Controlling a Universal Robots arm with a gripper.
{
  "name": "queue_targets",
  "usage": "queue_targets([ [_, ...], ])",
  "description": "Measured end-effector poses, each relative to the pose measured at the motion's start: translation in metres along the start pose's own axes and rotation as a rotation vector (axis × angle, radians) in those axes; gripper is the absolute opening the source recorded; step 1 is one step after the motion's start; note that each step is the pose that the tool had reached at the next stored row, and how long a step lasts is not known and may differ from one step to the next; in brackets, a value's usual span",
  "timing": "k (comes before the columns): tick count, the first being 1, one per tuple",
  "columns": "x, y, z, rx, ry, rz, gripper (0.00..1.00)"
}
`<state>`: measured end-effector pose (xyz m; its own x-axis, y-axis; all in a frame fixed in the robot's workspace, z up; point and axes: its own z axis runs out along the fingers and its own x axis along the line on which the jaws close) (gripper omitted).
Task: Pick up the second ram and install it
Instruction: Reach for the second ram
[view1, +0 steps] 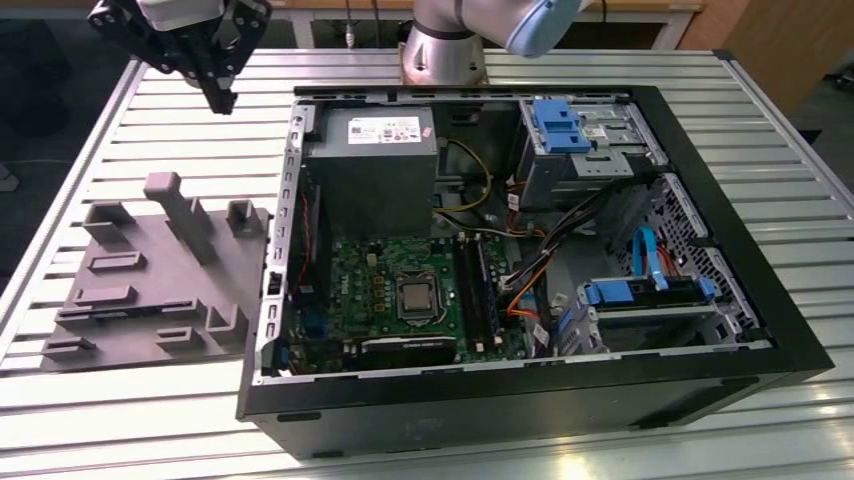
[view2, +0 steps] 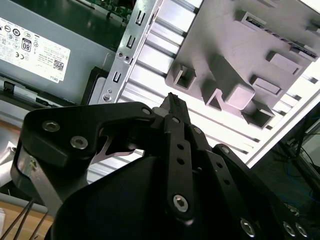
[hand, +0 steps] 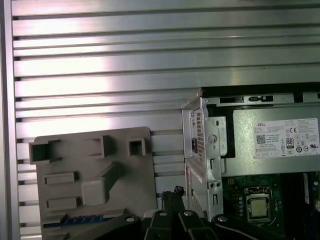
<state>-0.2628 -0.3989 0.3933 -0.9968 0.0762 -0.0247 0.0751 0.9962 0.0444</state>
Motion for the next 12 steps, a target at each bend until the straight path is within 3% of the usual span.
queue_targets([
  [12,0.008,-0.0006,-0.0002,0.0,0.0,0.0,0.11],
])
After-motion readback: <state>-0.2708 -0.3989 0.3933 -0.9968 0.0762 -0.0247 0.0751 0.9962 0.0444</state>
